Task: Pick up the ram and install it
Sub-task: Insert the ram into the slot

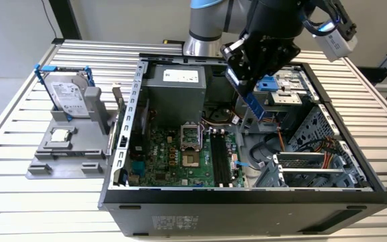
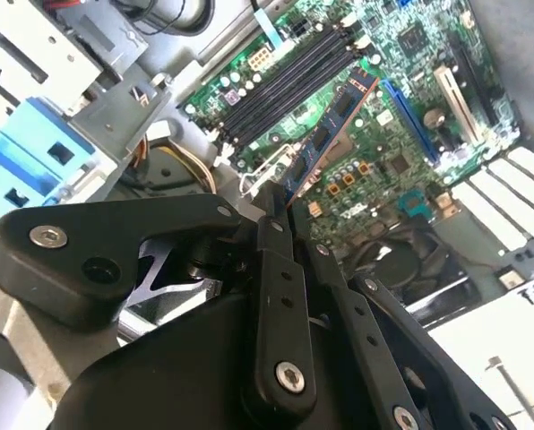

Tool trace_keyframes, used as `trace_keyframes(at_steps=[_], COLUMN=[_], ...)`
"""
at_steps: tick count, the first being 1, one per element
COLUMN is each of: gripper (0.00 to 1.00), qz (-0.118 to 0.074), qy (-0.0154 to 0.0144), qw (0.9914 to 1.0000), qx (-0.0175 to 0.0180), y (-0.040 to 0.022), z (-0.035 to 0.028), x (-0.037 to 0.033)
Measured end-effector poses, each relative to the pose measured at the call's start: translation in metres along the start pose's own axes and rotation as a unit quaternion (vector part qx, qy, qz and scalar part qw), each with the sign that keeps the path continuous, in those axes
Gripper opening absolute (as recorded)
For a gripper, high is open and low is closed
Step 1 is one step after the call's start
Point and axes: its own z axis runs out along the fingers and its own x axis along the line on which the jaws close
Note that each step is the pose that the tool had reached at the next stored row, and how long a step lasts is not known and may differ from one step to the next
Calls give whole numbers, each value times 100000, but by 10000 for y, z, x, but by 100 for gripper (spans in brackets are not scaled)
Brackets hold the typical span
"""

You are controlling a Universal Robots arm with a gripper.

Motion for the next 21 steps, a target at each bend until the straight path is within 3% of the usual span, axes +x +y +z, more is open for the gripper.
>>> trace_keyframes(at_steps=[3, 7, 16, 21], gripper=[0, 0, 0, 0], qz=[2583, 5899, 12264, 12457], qy=[-131, -298, -614, -744], qw=[99966, 99825, 99242, 99217], qx=[-108, -241, -494, -485], y=[0, 0, 0, 0], z=[1, 0, 0, 8], x=[0, 0, 0, 1])
